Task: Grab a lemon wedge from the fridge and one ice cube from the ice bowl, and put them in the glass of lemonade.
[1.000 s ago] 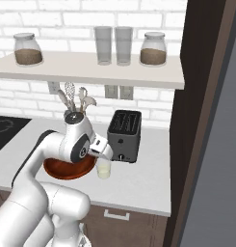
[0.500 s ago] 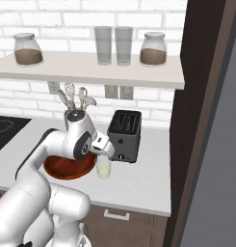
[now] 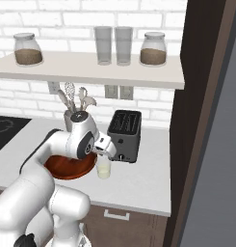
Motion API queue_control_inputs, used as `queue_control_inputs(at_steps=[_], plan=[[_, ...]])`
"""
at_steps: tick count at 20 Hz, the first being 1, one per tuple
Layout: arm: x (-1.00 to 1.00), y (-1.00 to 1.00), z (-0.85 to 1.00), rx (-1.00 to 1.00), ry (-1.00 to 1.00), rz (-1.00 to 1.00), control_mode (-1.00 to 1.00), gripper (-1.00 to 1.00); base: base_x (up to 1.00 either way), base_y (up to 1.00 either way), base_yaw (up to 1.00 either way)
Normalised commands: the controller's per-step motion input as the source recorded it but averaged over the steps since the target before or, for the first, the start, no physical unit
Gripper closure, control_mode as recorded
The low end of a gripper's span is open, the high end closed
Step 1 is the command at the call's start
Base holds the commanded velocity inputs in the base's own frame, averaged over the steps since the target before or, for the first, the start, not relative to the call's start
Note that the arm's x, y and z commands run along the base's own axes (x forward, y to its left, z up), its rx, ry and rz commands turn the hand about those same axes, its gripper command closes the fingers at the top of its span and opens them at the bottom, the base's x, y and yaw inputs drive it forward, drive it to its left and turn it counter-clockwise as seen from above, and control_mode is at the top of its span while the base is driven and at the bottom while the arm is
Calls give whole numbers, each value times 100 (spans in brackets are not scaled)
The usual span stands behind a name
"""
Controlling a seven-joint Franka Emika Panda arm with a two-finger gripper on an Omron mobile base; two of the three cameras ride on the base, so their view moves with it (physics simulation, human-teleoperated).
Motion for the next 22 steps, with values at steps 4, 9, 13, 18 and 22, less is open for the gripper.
queue_control_inputs(at_steps=[4,9,13,18,22], plan=[[1,-7,-40,2,0,0,-100,100,0,0,0],[0,-9,-1,1,0,0,-100,100,0,0,0],[1,0,1,0,0,0,-100,100,0,0,0],[0,0,0,0,0,0,-100,-100,0,0,0],[0,0,0,0,0,0,-100,-100,0,0,0]])
